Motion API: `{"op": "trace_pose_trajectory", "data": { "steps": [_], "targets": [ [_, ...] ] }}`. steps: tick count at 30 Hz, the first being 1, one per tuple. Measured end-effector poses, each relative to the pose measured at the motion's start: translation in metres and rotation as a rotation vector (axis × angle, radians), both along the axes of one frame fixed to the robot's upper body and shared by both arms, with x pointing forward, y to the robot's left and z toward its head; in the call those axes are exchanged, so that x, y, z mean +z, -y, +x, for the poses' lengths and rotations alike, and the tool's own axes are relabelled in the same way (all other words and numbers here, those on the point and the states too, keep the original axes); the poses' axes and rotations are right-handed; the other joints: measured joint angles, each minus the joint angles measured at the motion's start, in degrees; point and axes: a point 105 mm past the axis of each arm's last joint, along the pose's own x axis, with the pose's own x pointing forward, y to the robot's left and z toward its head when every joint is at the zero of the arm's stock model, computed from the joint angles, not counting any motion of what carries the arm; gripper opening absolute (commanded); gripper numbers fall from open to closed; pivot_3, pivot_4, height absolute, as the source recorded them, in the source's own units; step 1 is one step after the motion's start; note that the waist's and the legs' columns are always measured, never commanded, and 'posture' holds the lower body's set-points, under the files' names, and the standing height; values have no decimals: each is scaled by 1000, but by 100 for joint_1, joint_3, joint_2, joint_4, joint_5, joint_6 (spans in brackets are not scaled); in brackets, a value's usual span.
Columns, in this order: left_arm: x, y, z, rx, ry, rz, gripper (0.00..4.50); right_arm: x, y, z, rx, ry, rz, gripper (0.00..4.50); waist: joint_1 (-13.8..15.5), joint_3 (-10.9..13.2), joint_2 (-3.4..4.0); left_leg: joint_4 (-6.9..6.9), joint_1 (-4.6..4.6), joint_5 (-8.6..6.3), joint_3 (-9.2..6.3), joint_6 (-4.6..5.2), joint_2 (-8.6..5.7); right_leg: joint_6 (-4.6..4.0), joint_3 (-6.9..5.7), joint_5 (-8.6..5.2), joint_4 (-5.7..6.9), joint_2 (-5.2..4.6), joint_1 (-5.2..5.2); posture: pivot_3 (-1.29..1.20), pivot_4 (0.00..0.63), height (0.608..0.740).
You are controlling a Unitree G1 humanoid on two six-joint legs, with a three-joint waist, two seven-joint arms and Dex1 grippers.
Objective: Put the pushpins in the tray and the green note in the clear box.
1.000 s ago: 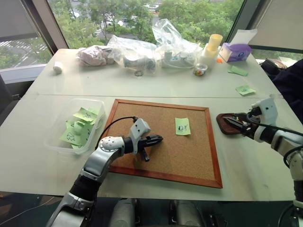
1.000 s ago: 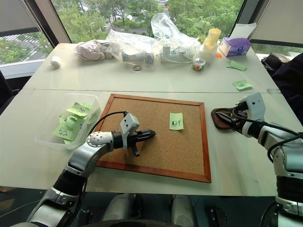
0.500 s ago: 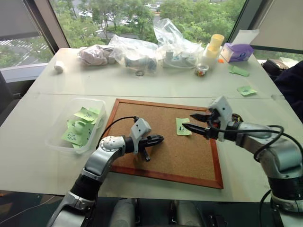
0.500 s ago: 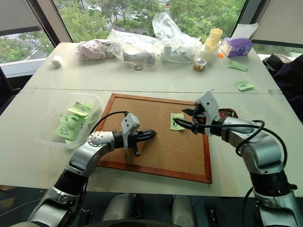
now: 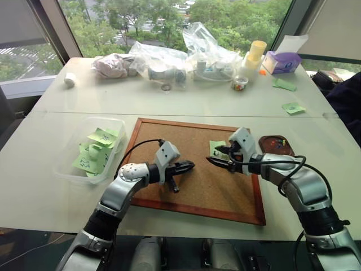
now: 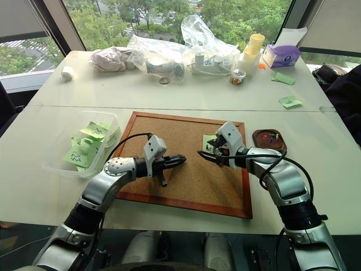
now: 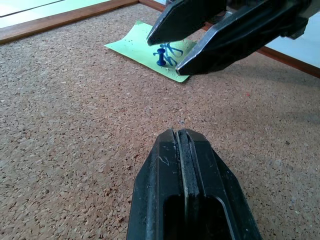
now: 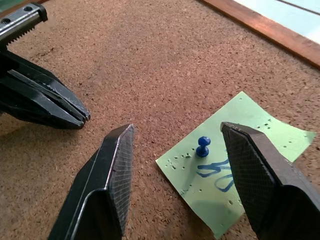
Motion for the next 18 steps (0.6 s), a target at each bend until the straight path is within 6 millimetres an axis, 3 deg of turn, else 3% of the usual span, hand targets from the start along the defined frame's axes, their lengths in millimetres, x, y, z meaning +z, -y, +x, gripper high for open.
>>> {"op": "trace_pose_trajectory", "data": {
  "steps": [2, 4, 9, 18],
  "targets": [
    [0, 0, 0, 2, -1, 0, 0, -3, 3, 3, -12, -5, -3, 2814, -6, 0, 0, 0, 1, 0, 0, 0, 0, 0, 0, 0, 0, 0, 0, 0, 150, 740],
    [-1, -1, 0, 4, -1, 0, 0, -4, 5, 7, -23, 1, -2, 2309, -17, 0, 0, 0, 2, 0, 0, -1, 0, 0, 0, 0, 1, 1, 0, 0, 150, 740],
    [0, -1, 0, 6, 1, -1, 0, -5, 8, 10, -32, 8, -10, 121, -18, 0, 0, 0, 2, 1, 0, -1, 1, 0, 0, 0, 1, 1, 0, 0, 150, 740],
    [0, -2, 0, 7, 4, 2, 0, -1, 3, 7, -26, 16, -9, 47, -25, 0, 1, 0, -1, 2, 0, -3, 2, 0, 0, 0, 2, 1, -4, 0, 150, 740]
  ]
}}
